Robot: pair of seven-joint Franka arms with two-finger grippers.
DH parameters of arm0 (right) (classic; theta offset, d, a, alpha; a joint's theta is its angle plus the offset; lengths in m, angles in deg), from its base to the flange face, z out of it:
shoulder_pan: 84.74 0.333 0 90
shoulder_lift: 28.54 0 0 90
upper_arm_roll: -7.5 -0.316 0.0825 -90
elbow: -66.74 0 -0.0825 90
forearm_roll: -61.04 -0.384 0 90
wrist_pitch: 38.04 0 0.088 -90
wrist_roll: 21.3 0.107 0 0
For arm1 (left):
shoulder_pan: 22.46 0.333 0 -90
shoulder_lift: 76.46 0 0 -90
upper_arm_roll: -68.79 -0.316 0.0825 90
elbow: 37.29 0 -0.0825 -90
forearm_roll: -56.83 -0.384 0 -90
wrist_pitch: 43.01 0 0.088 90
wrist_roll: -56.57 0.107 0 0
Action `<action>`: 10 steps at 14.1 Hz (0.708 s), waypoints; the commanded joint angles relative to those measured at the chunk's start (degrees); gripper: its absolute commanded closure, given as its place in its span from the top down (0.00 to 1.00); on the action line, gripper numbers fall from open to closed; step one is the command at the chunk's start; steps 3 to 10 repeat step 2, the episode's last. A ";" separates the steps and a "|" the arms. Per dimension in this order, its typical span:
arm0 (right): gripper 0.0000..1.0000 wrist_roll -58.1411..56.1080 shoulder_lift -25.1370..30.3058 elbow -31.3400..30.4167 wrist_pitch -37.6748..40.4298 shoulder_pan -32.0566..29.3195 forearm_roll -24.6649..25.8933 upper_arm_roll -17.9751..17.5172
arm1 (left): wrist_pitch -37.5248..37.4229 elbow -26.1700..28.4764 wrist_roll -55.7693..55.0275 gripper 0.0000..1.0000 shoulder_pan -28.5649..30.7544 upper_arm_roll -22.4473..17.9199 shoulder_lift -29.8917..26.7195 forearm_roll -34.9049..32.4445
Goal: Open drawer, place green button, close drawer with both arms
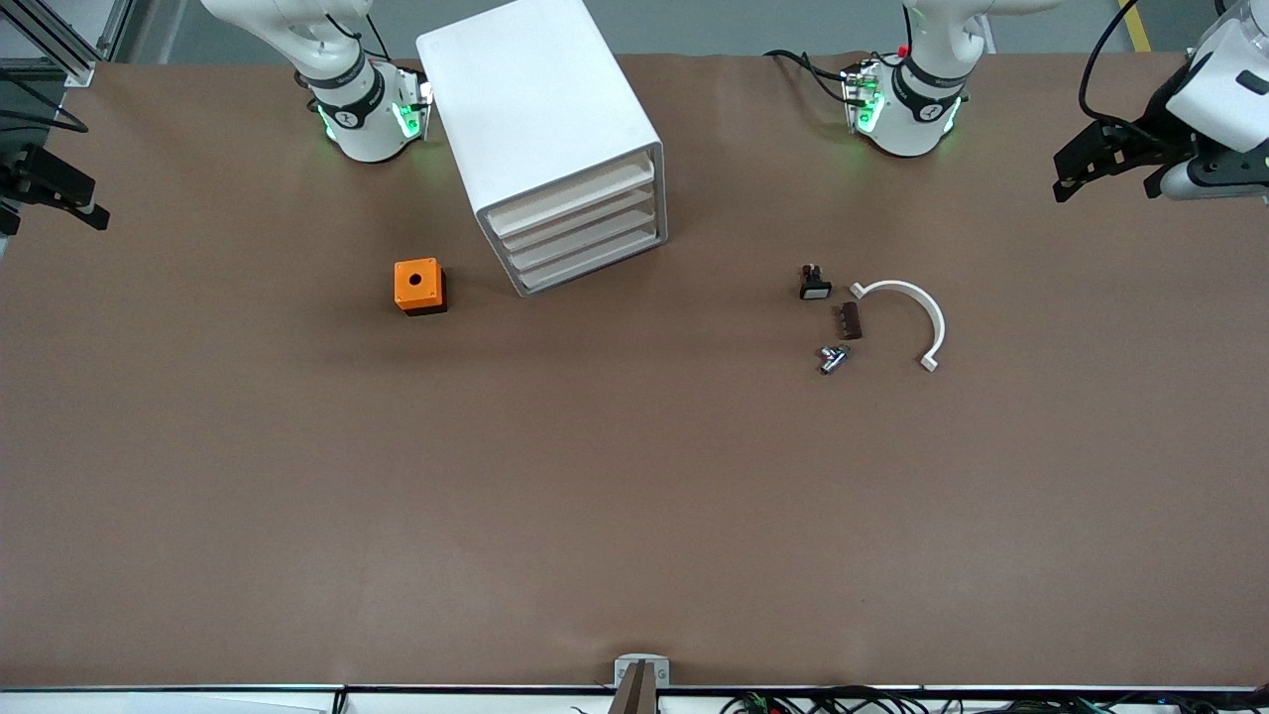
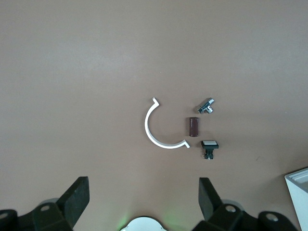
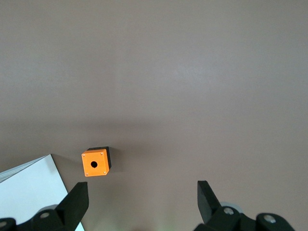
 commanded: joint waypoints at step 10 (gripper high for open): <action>1.00 1.46 3.29 -3.81 -1.66 0.46 0.85 0.01 | -0.12 -2.38 0.02 1.00 0.15 0.00 1.35 -0.01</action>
